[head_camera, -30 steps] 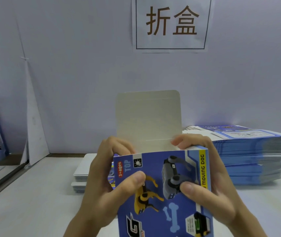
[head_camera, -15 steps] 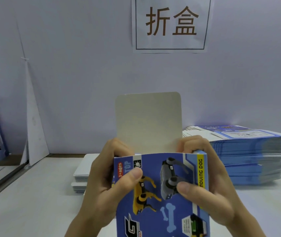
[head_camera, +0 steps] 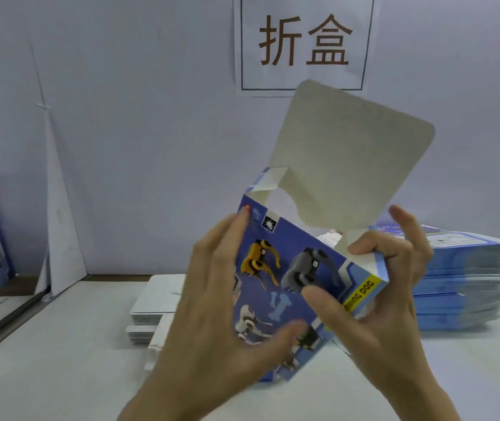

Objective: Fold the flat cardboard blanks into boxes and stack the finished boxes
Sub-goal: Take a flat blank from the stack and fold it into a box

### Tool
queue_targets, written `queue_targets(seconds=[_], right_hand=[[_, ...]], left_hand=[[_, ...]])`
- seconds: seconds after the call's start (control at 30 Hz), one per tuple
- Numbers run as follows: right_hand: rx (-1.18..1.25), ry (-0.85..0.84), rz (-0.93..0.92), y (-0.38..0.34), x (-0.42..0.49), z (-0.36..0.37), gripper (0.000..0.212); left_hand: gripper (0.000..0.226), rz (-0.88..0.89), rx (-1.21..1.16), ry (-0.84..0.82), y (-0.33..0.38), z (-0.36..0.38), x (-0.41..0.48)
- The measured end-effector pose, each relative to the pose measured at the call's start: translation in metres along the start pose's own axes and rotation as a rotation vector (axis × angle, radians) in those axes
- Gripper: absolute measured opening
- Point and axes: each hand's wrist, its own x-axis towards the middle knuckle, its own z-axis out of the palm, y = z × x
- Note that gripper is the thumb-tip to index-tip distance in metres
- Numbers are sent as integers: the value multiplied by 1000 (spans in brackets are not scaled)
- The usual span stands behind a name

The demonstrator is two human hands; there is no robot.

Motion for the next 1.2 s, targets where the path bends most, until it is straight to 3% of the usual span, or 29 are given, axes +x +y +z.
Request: queue_targets(seconds=[0.07,0.13,0.2,0.33,0.43,0.53,0.6,0.77,0.9,1.03,1.13,1.2], right_hand=[[251,-140,87,0,-3,-1,40],[393,-213,103,-1,-3,-3,30],[446,-179,95,-4,0,-3,29],[632,-14,209,-3,9,-12,51],[551,149,291,4,17,-24,46],[461,144,322,10,18,-28,26],[424,131,314,12,16,-25,24],[411,-21,277,9,12,-22,20],[326,-248,175,9,8,-21,35],[185,-366,87,10,1,-11,38],[151,-379,38,12,6,-15,34],[307,-242,172,12,11,-20,26]], left_hand=[[126,-96,77,-23,4,13,-4],[136,-140,141,23,6,22,-6],[135,-122,117,64,4,22,-5],[135,6,158,75,-7,6,-2],[134,134,325,-12,-16,-4,-1],[126,152,362,-104,-20,-10,0],[124,134,348,-160,-22,-12,0],[131,106,447,-86,-30,-6,-1],[129,93,441,-55,-28,-5,-2],[124,86,392,-70,-10,3,-2],[112,89,365,-91,-6,2,-1],[95,112,353,-91,-8,-4,0]])
